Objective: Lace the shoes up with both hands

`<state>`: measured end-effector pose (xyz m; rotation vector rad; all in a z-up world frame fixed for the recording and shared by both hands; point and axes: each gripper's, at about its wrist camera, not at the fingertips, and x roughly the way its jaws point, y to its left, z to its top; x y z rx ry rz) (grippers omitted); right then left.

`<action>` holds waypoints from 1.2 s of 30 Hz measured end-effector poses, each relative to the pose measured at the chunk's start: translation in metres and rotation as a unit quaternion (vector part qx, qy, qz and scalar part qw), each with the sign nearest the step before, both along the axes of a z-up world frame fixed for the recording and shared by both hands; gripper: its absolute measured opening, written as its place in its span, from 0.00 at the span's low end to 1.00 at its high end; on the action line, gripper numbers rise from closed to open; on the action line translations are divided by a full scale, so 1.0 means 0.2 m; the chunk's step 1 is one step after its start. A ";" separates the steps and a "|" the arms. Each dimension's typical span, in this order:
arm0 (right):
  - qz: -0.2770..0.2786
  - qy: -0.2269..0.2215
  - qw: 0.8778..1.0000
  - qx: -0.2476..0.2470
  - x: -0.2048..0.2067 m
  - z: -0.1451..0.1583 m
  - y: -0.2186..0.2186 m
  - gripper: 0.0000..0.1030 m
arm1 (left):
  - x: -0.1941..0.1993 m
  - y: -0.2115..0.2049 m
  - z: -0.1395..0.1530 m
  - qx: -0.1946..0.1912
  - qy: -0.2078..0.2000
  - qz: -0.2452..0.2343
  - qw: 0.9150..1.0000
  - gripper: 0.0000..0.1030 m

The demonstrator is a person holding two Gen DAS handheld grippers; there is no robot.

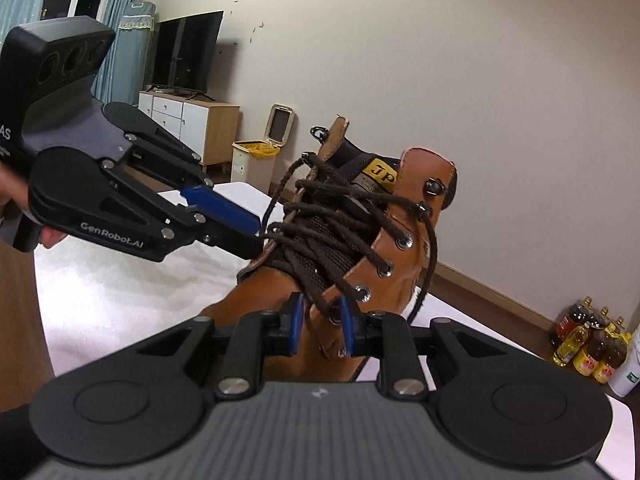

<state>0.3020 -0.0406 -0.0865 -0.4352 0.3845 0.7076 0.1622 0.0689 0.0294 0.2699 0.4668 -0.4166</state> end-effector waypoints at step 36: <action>0.051 -0.166 0.969 -0.178 -0.05 -0.10 0.14 0.10 | 0.05 -0.01 0.03 0.078 -0.038 -0.059 0.994 0.13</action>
